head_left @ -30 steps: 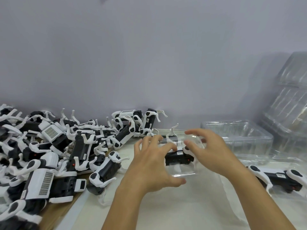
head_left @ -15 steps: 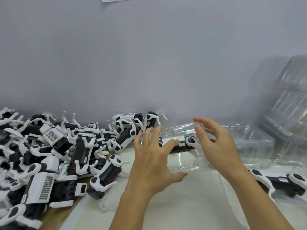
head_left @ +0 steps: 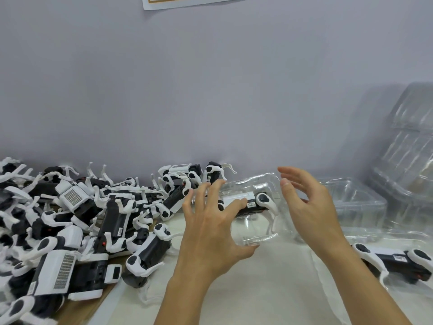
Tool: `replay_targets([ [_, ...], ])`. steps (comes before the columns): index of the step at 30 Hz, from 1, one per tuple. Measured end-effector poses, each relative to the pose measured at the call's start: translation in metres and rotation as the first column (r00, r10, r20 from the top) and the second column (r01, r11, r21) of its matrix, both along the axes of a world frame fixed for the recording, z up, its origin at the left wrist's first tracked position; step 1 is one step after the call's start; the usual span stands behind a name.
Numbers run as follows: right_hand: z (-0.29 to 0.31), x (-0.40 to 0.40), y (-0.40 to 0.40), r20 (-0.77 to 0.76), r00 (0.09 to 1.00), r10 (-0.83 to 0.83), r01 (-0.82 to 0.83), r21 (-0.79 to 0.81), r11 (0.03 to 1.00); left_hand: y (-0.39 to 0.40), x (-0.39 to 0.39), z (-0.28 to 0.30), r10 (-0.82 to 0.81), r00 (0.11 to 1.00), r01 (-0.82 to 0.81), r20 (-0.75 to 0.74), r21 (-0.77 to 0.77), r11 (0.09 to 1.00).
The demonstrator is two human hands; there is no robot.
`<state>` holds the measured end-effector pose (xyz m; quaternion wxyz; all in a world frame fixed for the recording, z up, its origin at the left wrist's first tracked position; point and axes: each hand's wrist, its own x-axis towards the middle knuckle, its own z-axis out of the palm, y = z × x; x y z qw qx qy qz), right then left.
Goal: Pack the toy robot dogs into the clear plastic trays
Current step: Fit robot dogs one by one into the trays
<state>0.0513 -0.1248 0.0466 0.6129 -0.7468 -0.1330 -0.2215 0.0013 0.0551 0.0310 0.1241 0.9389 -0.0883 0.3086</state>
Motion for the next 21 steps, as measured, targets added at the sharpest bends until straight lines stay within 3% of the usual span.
replay_targets([
  [8, 0.002, -0.001, -0.001, -0.001, 1.000, 0.000, 0.000, 0.022, 1.000, -0.001, 0.002, -0.002, -0.044, 0.998, 0.044, 0.043, -0.009, 0.999],
  [12, 0.004, -0.003, -0.003, 0.009, 1.000, -0.007, 0.007, 0.076, 0.997, 0.001, 0.000, 0.000, -0.079, 0.996, 0.084, 0.031, -0.297, 0.951],
  [16, 0.012, -0.006, -0.009, 0.030, 0.999, 0.022, -0.030, 0.294, 0.955, 0.005, 0.001, 0.005, -0.101, 0.992, 0.122, 0.069, -0.610, 0.783],
  [21, 0.011, -0.006, -0.012, -0.030, 0.998, 0.059, -0.046, 0.324, 0.945, 0.009, -0.002, 0.015, -0.274, 0.956, 0.219, 0.107, -0.880, 0.421],
])
